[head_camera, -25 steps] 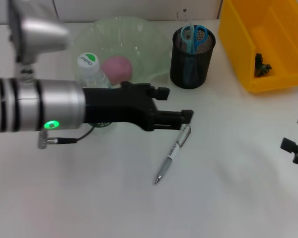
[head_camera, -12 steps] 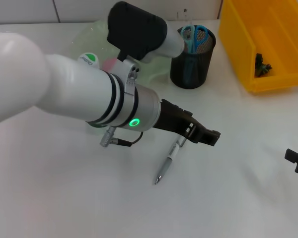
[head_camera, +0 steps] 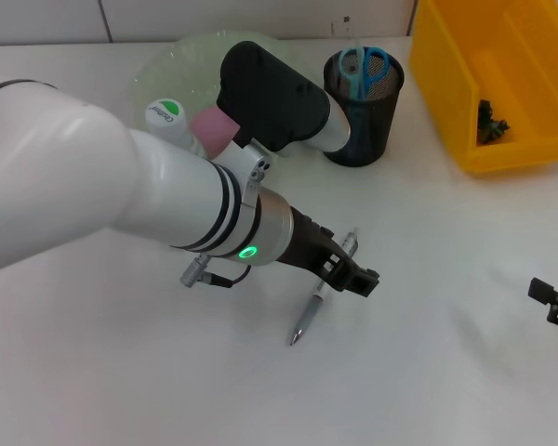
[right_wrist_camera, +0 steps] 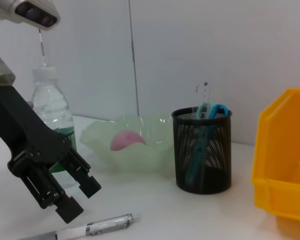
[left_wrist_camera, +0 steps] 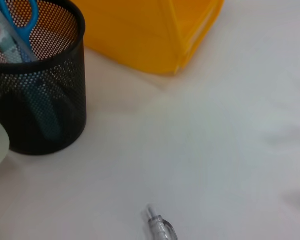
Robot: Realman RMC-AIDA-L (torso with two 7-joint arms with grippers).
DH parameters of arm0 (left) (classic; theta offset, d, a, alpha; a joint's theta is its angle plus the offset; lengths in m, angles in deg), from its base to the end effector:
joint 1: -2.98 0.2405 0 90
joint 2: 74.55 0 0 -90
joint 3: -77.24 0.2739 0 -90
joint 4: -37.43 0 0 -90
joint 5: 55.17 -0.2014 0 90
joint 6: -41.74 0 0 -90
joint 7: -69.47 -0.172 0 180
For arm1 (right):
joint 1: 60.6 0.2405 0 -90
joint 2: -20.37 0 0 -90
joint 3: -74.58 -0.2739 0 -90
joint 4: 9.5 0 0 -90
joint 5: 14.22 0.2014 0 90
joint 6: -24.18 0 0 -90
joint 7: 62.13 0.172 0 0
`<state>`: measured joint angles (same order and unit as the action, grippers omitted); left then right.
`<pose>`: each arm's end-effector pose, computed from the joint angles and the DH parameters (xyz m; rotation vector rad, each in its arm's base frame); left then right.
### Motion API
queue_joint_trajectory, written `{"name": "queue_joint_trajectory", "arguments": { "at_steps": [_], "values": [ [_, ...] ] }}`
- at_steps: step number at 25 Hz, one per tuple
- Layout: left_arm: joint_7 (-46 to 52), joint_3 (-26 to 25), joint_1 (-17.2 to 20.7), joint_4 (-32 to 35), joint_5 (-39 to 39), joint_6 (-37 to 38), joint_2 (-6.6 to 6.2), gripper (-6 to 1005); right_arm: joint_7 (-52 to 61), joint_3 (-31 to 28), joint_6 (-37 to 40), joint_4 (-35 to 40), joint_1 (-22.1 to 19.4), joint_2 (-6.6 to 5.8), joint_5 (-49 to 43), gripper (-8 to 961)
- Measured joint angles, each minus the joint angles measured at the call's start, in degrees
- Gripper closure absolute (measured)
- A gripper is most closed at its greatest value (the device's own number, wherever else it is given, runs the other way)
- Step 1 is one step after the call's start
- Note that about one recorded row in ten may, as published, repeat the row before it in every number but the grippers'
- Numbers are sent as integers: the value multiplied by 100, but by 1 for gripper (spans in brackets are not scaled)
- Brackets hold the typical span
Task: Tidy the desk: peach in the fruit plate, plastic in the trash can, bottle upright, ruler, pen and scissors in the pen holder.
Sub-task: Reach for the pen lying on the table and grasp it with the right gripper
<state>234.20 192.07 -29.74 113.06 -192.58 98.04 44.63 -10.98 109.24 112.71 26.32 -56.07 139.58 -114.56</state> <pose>-0.1429 0.3255 -0.1513 -2.7141 -0.7754 0.1739 0.3754 0.2237 0.0011 -2.2841 0.5527 0.6199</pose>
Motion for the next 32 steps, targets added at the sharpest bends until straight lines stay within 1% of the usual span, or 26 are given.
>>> {"name": "queue_joint_trajectory", "arguments": {
  "at_steps": [6,8,9,10,23,29,32],
  "values": [
    [0,62,-77,-54,-5,41,0,201,-236,0,-1,-178,110,13,0,202],
    [1,130,-209,-227,-18,69,4,201,-239,-9,0,-232,143,8,0,202],
    [1,130,-209,-227,-18,69,4,201,-239,-15,0,-246,151,4,0,201],
    [2,188,-322,-405,-22,95,9,201,-240,-19,0,-248,153,2,0,201],
    [7,99,-333,-449,-32,173,9,201,-245,-39,6,-305,225,-4,6,201],
    [7,59,-356,-455,-32,214,9,394,-245,-32,-7,-314,245,-4,6,202],
    [-2,58,-379,-523,-38,197,9,527,-226,-20,-13,-314,269,-4,6,202]
  ]
}}
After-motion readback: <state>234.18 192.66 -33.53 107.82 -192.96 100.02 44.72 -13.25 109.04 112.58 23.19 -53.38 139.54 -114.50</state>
